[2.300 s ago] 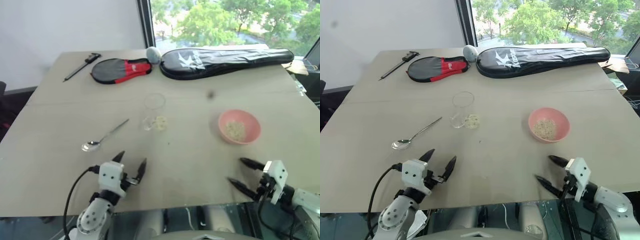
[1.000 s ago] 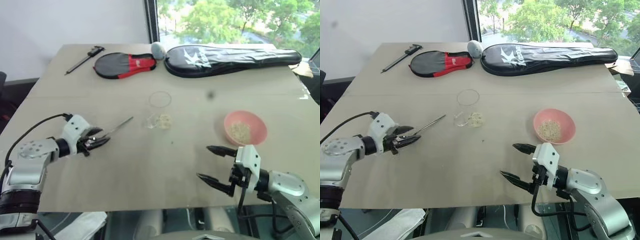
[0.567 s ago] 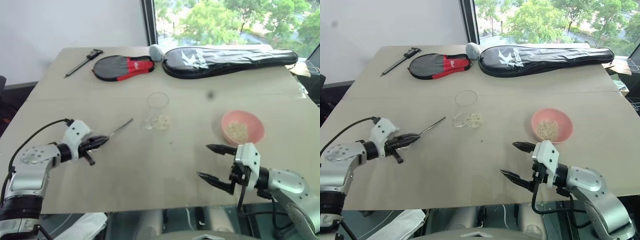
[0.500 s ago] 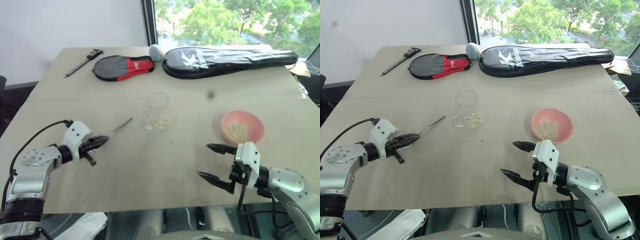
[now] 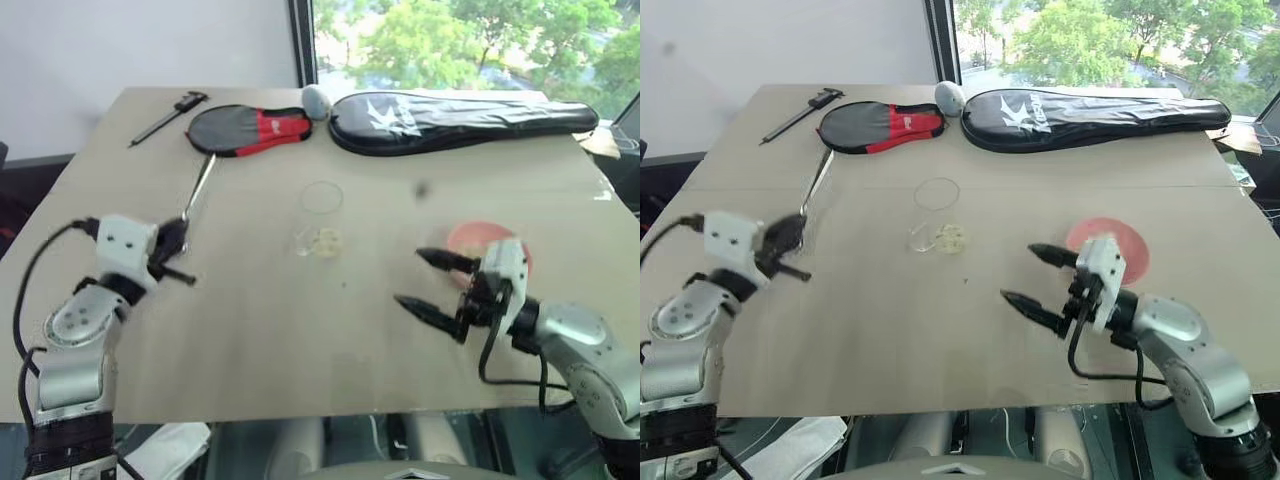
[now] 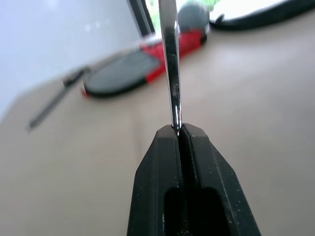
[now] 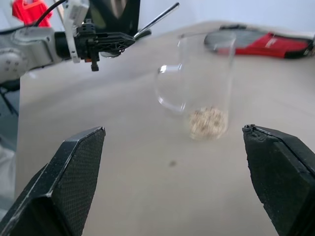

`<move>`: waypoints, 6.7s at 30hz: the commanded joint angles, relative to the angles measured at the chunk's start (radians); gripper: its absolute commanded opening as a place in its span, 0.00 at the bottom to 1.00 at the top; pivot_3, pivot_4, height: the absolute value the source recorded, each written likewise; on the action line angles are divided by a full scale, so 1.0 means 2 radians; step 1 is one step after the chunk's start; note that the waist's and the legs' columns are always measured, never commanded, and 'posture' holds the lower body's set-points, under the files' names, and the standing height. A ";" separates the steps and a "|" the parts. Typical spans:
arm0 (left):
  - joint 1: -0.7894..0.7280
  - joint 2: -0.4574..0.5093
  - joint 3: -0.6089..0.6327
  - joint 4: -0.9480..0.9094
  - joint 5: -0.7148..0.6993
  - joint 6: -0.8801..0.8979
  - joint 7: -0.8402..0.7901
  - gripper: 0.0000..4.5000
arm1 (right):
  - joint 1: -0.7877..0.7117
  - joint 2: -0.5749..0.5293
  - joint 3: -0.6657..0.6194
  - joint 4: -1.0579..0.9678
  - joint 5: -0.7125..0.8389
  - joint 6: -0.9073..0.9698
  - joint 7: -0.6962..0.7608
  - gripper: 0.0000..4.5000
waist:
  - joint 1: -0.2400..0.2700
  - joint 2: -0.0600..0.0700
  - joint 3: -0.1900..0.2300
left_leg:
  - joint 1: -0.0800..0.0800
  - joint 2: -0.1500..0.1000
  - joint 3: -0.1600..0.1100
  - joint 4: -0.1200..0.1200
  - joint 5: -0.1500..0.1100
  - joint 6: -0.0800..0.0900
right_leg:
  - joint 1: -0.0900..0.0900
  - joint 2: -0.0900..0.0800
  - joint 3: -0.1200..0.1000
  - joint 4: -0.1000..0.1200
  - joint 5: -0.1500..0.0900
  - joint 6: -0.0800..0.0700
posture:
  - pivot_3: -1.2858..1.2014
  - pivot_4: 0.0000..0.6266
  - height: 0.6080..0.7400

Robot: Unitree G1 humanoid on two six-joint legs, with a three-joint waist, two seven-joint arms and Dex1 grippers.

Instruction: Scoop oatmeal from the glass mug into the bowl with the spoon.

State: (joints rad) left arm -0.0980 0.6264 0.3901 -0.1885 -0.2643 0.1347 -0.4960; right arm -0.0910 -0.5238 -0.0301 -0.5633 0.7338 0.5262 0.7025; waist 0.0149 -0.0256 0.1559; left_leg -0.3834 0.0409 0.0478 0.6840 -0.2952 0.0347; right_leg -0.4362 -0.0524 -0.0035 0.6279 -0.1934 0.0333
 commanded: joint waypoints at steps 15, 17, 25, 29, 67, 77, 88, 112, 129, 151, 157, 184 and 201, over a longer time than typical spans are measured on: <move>-0.115 -0.004 -0.140 -0.171 -0.071 0.095 -0.053 0.01 | -0.272 0.004 -0.074 0.077 0.351 0.216 -0.290 1.00 | -0.003 0.000 0.001 | -0.001 0.000 0.000 0.000 0.000 0.000 | -0.001 0.001 0.000 0.000 0.001 0.001 | 0.52 0.24 1.00; -0.115 -0.001 -0.155 -0.182 -0.077 0.105 -0.069 0.01 | -0.301 0.013 -0.067 0.098 0.361 0.218 -0.296 1.00 | -0.003 0.000 0.001 | -0.001 0.000 0.000 0.000 0.000 0.000 | -0.001 0.001 0.000 0.000 0.001 0.001 | 0.52 0.24 1.00; -0.108 0.004 -0.172 -0.196 -0.076 0.115 -0.094 0.01 | -0.345 0.042 -0.054 0.141 0.380 0.223 -0.303 1.00 | -0.003 0.001 0.001 | -0.001 0.000 0.000 0.000 0.000 0.000 | -0.001 0.002 0.000 0.000 0.001 0.001 | 0.52 0.24 1.00; -0.109 0.000 -0.177 -0.199 -0.074 0.117 -0.095 0.01 | -0.351 0.052 -0.040 0.140 0.378 0.228 -0.296 1.00 | -0.003 0.001 0.001 | -0.002 0.000 0.000 0.000 0.000 0.000 | -0.001 0.002 0.000 0.000 0.001 0.001 | 0.52 0.24 1.00; -0.007 -0.097 -0.128 -0.306 0.008 0.097 0.066 0.57 | -0.346 0.041 -0.123 0.190 0.489 0.206 -0.396 0.00 | -0.002 0.001 0.000 | -0.004 0.000 0.000 0.000 0.000 0.000 | -0.003 0.001 0.000 -0.001 0.001 0.001 | 0.52 0.24 1.00; 0.150 -0.144 -0.207 -0.251 0.145 -0.021 0.122 0.57 | -0.342 0.006 -0.156 0.228 0.535 0.169 -0.467 0.00 | -0.002 0.001 0.000 | -0.005 0.000 0.000 0.000 0.000 0.000 | -0.004 0.001 0.000 0.000 0.002 0.001 | 0.52 0.24 1.00; 0.126 -0.178 -0.209 -0.152 0.144 -0.053 0.132 0.57 | -0.326 0.001 -0.159 0.220 0.522 0.153 -0.475 0.00 | -0.002 0.002 0.000 | -0.006 0.001 0.000 0.000 0.000 0.000 | -0.005 0.001 0.000 0.000 0.002 0.001 | 0.52 0.24 1.00; 0.039 -0.203 -0.204 -0.053 0.161 -0.072 0.161 0.02 | -0.302 0.003 -0.152 0.193 0.490 0.141 -0.469 0.00 | -0.002 0.002 0.000 | -0.006 0.001 0.000 0.001 0.000 0.001 | -0.005 0.001 0.000 0.000 0.002 0.002 | 0.52 0.24 1.00; -0.135 -0.091 -0.244 0.133 0.263 -0.252 0.133 0.02 | -0.337 0.007 -0.120 0.174 0.457 0.145 -0.435 0.00 | -0.002 0.002 0.000 | -0.006 0.001 0.000 0.001 0.000 0.001 | -0.005 0.001 0.000 0.000 0.002 0.002 | 0.52 0.24 1.00; -0.349 -0.106 -0.248 0.428 0.096 -0.442 -0.050 0.02 | -0.317 -0.008 -0.023 0.136 0.147 0.112 -0.229 0.00 | -0.003 0.002 0.000 | -0.008 0.000 0.000 0.001 0.000 0.000 | -0.006 0.001 -0.001 0.000 0.003 0.002 | 0.52 0.24 1.00; -0.366 -0.122 -0.234 0.446 0.053 -0.423 -0.106 0.02 | -0.311 0.008 0.013 0.138 0.043 0.058 -0.195 0.00 | -0.003 0.002 0.000 | -0.008 0.000 0.000 0.002 0.000 0.000 | -0.006 0.001 -0.001 0.000 0.003 0.002 | 0.52 0.24 1.00; -0.390 -0.139 -0.222 0.489 0.081 -0.451 -0.116 0.02 | -0.284 0.106 -0.033 0.122 0.097 0.217 -0.237 0.00 | -0.002 0.002 0.000 | -0.008 0.000 0.000 0.002 0.001 0.000 | -0.006 0.001 -0.001 0.000 0.003 0.002 | 0.52 0.24 1.00; -0.358 -0.191 -0.224 0.497 0.111 -0.445 -0.034 0.02 | -0.327 0.113 -0.195 0.213 0.350 0.309 -0.474 0.00 | -0.002 0.002 0.000 | -0.008 0.000 0.000 0.002 0.000 0.000 | -0.006 0.001 -0.001 0.000 0.003 0.003 | 0.52 0.24 1.00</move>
State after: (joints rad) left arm -0.8072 0.2563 -0.0841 0.8385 -0.0219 -0.7404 -0.5901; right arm -0.7231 -0.2828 -0.3971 -0.1306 1.3707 1.1503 -0.2294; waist 0.0102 -0.0218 0.1557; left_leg -0.3989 0.0410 0.0470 0.6876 -0.2945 0.0348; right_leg -0.4476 -0.0504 -0.0051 0.6282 -0.1875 0.0384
